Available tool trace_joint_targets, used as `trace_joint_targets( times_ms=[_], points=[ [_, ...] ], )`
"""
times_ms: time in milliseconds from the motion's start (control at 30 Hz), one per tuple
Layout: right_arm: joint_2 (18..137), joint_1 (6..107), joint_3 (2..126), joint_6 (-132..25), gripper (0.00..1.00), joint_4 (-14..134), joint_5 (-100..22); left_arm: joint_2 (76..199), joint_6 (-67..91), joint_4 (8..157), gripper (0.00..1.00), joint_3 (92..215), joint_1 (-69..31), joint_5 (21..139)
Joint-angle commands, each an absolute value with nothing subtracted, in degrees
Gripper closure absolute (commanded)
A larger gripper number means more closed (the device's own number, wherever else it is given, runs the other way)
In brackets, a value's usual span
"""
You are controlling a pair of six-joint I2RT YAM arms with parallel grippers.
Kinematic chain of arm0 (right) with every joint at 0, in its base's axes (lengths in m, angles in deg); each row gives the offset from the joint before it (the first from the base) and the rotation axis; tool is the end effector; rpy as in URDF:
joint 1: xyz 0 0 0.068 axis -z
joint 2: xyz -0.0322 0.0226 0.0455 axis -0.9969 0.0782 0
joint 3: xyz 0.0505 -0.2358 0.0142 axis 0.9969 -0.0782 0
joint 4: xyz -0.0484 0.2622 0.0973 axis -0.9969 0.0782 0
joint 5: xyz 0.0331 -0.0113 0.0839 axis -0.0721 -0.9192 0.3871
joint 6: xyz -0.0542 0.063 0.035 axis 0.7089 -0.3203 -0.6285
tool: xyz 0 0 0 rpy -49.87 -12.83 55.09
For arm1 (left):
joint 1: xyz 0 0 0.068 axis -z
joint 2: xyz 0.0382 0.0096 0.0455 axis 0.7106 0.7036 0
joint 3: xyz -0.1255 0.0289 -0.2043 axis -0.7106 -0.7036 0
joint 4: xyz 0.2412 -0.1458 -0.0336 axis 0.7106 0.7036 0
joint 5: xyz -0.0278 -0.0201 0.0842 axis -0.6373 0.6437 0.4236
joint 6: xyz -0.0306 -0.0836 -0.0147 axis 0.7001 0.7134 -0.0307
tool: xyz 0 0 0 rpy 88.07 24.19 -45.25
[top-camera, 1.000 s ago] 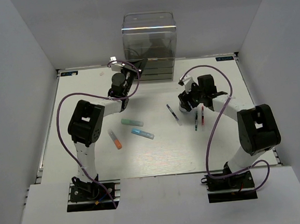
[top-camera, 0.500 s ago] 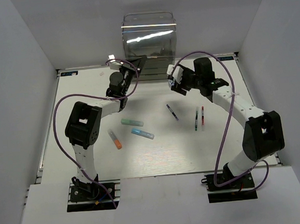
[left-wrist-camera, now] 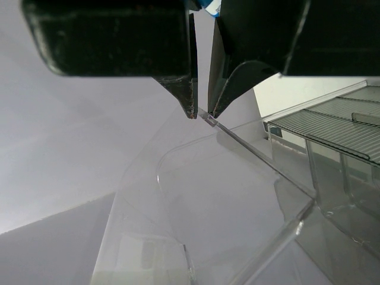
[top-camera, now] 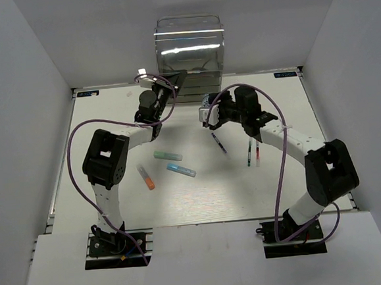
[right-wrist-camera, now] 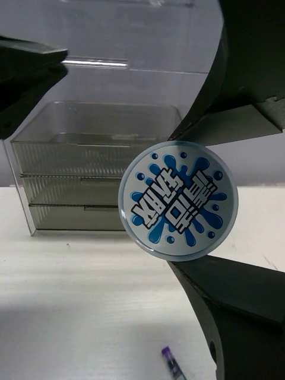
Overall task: Sort the stationery into containers
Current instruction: Place the stationery in the storage box.
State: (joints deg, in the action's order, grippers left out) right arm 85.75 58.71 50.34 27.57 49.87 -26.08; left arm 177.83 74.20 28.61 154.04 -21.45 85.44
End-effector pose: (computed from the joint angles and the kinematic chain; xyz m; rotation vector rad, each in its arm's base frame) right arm 0.3666 0.2175 0.2288 -1.5870 0.9899 -0.2244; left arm 0.4636 -0.2089 0.2142 -0.5928 1.3888 -1.4339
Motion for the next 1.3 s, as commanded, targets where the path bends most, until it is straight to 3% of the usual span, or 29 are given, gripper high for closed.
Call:
trace_joint_targets(
  times_ms=[0,633,1267],
  points=[
    [87.43,57.83,50.59,36.71,1.0,36.02,-27.78,174.99,73.83,27.49,0.77,157.4,-21.38,84.89],
    [104.49,57.83,58.06,46.21,1.0,10.34,-30.86,174.99,73.83,27.49,0.77,157.4,-21.91,82.78],
    [112.4,58.36,69.48,31.63,1.0,9.34,-41.23,174.99,73.83,25.9,0.77,156.26,-21.91,82.25]
  ],
)
